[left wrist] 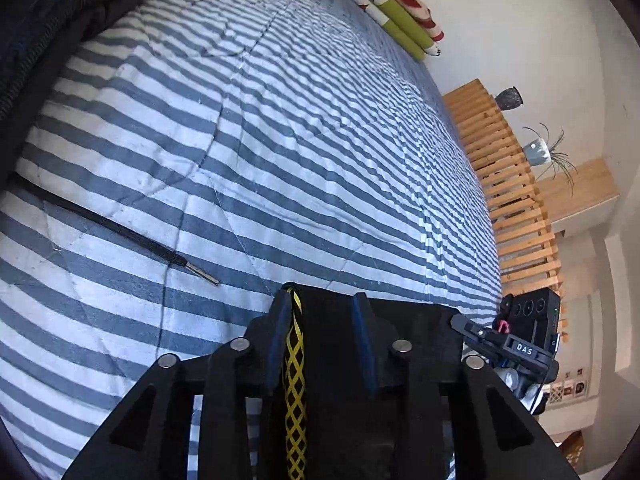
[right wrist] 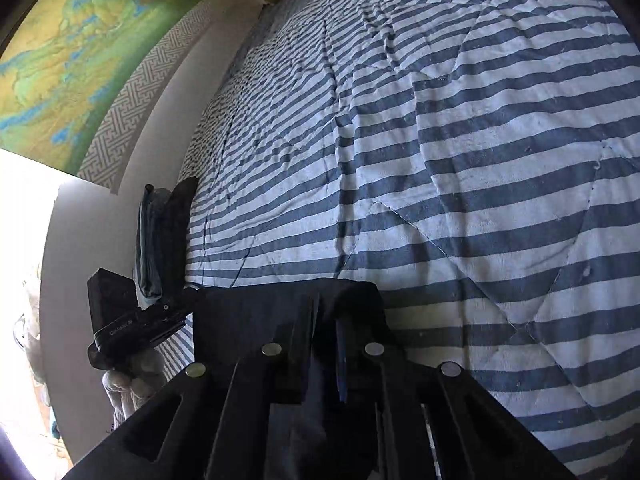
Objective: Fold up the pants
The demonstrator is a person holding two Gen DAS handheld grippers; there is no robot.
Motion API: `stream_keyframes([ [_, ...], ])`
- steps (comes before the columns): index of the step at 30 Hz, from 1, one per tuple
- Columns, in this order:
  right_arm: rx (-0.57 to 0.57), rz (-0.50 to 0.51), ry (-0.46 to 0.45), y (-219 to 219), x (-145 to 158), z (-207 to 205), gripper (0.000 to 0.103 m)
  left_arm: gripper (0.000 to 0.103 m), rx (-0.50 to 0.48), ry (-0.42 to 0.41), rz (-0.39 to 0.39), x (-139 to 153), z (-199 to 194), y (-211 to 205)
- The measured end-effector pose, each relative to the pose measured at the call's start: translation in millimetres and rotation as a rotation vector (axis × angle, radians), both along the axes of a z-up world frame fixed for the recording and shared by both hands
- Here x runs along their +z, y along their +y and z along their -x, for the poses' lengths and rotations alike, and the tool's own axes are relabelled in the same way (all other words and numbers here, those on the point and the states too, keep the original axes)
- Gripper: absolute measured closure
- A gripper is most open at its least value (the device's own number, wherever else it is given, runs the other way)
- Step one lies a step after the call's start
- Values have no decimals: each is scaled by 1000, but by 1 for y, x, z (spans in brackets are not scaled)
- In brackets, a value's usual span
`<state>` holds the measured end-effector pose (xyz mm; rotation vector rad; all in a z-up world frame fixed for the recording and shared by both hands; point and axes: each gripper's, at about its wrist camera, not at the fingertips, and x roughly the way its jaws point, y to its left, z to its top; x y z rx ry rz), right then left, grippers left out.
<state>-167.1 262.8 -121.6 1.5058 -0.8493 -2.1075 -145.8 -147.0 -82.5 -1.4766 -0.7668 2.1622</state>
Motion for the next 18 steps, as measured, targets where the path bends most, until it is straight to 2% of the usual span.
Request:
stream_keyframes([
  [3, 7, -23, 34, 7, 21, -19, 74, 66, 11, 34, 20, 23, -20, -14],
  [5, 7, -24, 49, 13, 36, -40, 73, 66, 0, 55, 8, 39, -46, -19],
  [8, 61, -35, 59, 9, 50, -82, 72, 66, -80, 49, 11, 48, -95, -8],
  [14, 119, -36, -29, -17, 27, -158, 70, 64, -182, -45, -2, 19, -175, 22],
  [18, 110, -3, -60, -26, 15, -177, 70, 60, -195, -94, 9, -1, -190, 37],
])
